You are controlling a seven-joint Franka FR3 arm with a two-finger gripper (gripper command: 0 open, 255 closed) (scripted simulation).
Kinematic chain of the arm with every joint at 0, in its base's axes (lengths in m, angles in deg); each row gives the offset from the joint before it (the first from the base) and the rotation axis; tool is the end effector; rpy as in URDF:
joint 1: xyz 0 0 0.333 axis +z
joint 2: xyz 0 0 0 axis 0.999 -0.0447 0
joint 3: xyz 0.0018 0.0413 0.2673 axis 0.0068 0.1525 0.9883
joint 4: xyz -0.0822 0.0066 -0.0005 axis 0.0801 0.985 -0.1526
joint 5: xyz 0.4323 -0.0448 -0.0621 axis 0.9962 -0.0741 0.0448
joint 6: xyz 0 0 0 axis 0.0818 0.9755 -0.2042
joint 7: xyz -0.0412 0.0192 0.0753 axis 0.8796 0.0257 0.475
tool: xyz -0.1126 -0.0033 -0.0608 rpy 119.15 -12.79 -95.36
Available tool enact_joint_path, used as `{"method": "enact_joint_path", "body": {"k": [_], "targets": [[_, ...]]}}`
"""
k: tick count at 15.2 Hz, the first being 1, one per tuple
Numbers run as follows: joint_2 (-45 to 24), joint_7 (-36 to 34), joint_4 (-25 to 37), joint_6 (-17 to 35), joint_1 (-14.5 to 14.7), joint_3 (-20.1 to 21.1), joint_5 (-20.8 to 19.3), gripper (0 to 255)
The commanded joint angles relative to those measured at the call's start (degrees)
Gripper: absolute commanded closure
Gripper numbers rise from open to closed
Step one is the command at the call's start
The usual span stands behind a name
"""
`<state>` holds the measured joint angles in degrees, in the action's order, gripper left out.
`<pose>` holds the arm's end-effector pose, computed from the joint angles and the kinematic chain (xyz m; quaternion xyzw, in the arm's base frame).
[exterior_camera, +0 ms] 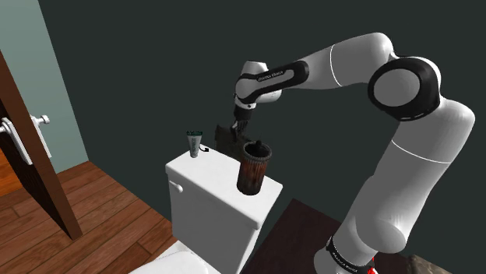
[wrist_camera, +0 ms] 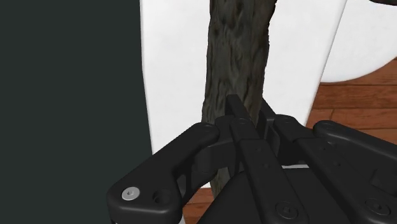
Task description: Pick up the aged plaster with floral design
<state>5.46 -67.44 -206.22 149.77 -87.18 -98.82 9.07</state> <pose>0.5904 -0.1043 0.3162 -0.9970 -0.0658 -0.0244 0.0337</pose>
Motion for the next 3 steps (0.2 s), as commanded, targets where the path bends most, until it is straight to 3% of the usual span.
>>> {"method": "enact_joint_path", "body": {"k": [1,3], "targets": [[1.1,-0.24,1.1,-1.44,-0.36,-0.39,-0.34,255],[1.15,-0.26,1.17,-1.55,-0.4,-0.35,-0.36,255]]}}
